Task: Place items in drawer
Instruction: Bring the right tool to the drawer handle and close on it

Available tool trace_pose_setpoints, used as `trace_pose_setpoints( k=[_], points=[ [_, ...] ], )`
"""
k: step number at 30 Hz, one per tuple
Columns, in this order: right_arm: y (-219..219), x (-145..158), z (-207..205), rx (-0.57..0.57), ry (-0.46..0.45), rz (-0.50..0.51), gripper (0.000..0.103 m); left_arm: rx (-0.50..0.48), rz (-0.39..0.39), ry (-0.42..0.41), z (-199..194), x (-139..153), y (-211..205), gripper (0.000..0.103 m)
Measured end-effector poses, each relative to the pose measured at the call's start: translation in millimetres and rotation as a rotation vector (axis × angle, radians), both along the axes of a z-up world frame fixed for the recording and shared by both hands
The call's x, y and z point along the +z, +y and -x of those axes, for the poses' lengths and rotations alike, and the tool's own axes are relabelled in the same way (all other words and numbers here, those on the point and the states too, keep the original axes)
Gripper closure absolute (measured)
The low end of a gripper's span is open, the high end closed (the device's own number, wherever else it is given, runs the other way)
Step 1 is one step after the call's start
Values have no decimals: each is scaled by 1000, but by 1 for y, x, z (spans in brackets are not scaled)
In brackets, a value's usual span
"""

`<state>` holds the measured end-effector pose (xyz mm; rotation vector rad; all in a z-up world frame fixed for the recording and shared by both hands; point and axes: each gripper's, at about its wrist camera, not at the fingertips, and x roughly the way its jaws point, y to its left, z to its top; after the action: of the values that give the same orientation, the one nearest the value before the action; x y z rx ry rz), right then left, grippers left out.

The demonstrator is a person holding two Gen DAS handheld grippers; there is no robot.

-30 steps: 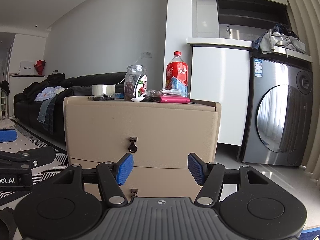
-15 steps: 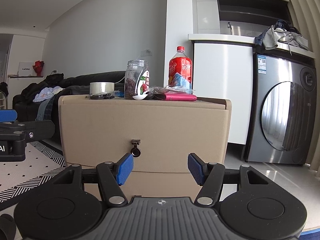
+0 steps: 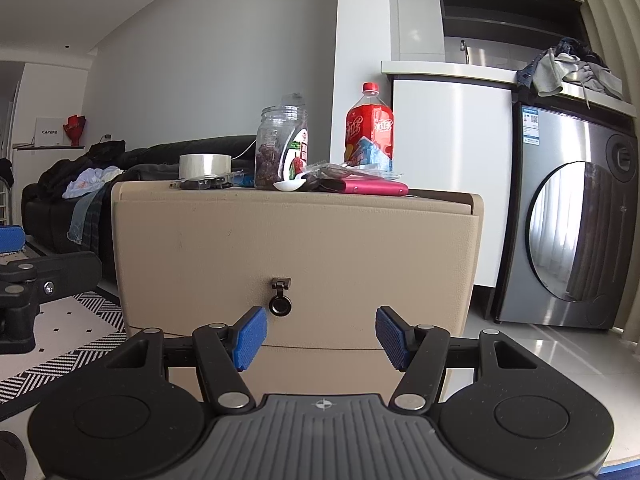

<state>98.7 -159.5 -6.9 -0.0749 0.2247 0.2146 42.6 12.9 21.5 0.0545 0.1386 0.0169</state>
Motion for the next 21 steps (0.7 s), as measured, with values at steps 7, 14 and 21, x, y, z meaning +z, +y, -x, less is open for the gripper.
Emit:
trace_pose_setpoints(
  k=[7,14,21],
  points=[
    [11,-3,-7,-6,-18,7,39,29,29,5,-2,-3,11,0],
    [23,-9,-22,-2,-22,17,39,33,41,5,-3,-7,16,0],
    [34,-16,-40,3,-25,23,39,46,48,13,-5,-11,20,0]
  ],
)
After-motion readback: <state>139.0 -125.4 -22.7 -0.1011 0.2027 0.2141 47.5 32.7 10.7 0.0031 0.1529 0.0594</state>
